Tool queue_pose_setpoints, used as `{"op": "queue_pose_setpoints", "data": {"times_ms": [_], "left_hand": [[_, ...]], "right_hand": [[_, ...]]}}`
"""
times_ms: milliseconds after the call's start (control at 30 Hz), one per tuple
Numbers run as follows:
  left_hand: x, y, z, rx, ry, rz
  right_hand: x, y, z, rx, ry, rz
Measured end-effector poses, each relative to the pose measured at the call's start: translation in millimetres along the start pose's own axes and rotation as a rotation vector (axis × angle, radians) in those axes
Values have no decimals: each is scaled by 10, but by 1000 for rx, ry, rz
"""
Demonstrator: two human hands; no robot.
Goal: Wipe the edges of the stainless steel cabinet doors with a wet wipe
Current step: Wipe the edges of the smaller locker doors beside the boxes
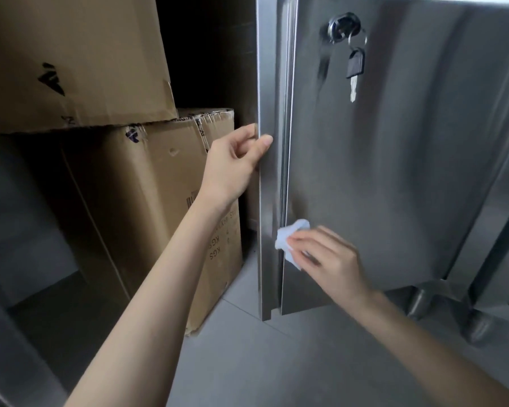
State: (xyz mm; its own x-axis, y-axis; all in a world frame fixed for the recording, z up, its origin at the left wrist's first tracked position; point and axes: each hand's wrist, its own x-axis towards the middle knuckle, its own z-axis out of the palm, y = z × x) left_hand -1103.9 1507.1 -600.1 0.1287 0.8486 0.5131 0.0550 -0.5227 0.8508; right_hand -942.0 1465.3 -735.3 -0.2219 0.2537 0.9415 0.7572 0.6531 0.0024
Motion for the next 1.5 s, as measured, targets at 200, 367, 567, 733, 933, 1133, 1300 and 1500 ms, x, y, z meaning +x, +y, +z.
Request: {"op": "queue_pose_setpoints", "data": {"times_ms": [200, 367, 567, 733, 933, 1133, 1300, 1500], "left_hand": [[-64, 43, 16, 1, -1, 13], [-21, 36, 28, -22, 30, -49], [22, -15, 27, -24, 43, -45], [-1, -12, 16, -15, 13, -23], [-4, -11, 26, 1, 41, -26], [-17, 18, 52, -1, 59, -34], [29, -2, 44, -20, 61, -56], [44, -69, 4, -21, 23, -2]], "right_hand": [[711, -69, 223, -139, 267, 109], [271, -101, 460, -131, 204, 133], [496, 65, 339, -207, 113, -37], [686, -6, 438, -104, 326, 154], [570, 19, 476, -109, 327, 173], [146, 21, 542, -75, 226, 137], [-254, 74, 517, -197, -27, -62], [898, 91, 327, -109, 322, 74]]}}
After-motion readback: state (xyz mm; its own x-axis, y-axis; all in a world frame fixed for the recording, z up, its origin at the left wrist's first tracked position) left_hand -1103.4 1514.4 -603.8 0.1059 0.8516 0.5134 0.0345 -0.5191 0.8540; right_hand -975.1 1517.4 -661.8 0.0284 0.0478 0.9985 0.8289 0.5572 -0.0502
